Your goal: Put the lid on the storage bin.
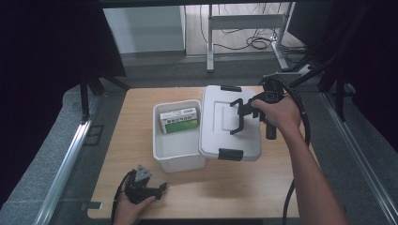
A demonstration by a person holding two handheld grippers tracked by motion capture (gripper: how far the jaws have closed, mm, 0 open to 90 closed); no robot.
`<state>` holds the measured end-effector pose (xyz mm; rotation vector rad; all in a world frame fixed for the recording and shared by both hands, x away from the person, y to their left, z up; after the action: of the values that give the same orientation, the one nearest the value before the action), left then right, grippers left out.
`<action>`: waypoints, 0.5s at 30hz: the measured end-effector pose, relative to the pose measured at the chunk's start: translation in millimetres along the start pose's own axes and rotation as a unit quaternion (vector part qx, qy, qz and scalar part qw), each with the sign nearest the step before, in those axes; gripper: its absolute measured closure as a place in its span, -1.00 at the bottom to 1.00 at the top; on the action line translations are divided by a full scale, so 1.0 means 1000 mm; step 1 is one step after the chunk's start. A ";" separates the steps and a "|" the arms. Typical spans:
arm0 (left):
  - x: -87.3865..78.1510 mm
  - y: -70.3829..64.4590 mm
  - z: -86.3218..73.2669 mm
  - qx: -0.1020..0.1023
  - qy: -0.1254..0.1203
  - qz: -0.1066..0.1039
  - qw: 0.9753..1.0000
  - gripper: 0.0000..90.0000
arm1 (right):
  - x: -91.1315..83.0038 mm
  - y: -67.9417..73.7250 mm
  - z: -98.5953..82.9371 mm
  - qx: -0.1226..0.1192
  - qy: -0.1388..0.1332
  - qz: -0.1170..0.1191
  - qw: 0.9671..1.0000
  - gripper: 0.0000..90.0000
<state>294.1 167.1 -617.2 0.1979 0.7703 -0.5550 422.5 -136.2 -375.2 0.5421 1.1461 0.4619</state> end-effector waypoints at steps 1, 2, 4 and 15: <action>0.000 0.000 0.000 0.000 0.000 0.000 1.000 -0.73 | 0.000 0.001 0.000 -0.001 0.000 0.000 1.000 0.88; 0.000 0.000 0.000 0.000 0.000 0.000 1.000 -0.73 | 0.001 0.003 0.000 -0.002 0.001 0.001 1.000 0.88; 0.000 0.000 0.000 0.000 0.000 0.000 1.000 -0.73 | 0.003 0.006 0.000 -0.007 0.003 -0.001 1.000 0.88; 0.000 0.000 0.000 0.000 0.000 0.000 1.000 -0.73 | 0.013 0.026 0.000 -0.021 0.011 0.003 1.000 0.88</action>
<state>294.1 167.0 -617.3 0.1971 0.7698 -0.5555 424.8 -108.0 -368.0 0.5056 1.1541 0.4978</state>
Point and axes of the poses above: each handheld gripper's, and its own axes: x roughly forward along the jaws, z roughly out of its top, y roughly to its left, the point moved 10 cm from there along x, roughly forward along the jaws, and after that the axes turned 2 degrees about -y, right-handed, at the moved point
